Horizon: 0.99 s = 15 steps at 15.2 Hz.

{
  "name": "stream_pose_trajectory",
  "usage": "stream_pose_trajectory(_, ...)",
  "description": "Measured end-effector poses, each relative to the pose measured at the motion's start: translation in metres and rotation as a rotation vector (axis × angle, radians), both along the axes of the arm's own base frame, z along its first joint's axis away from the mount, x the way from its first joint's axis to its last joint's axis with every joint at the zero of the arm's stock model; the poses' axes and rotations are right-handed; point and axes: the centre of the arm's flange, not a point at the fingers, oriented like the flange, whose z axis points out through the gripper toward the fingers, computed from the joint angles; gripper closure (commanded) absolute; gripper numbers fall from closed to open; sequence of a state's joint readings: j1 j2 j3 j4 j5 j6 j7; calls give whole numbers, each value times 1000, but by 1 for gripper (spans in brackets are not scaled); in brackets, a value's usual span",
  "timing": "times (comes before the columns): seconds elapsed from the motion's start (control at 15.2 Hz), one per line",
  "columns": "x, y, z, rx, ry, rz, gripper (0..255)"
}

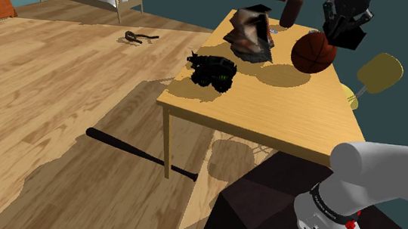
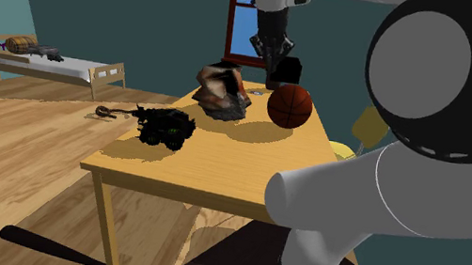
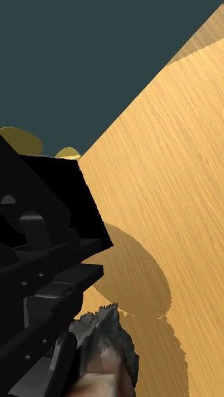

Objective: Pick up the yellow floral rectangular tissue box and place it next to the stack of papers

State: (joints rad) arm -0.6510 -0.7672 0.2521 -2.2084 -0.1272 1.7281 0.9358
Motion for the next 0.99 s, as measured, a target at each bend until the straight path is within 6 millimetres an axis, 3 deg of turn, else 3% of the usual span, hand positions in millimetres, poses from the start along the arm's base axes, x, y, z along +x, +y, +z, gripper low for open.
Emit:
stream_pose_trajectory(0.46,5,-4,32,0,0,0,255)
stream_pose_trajectory(0.99,80,-66,38,0,1,0,255)
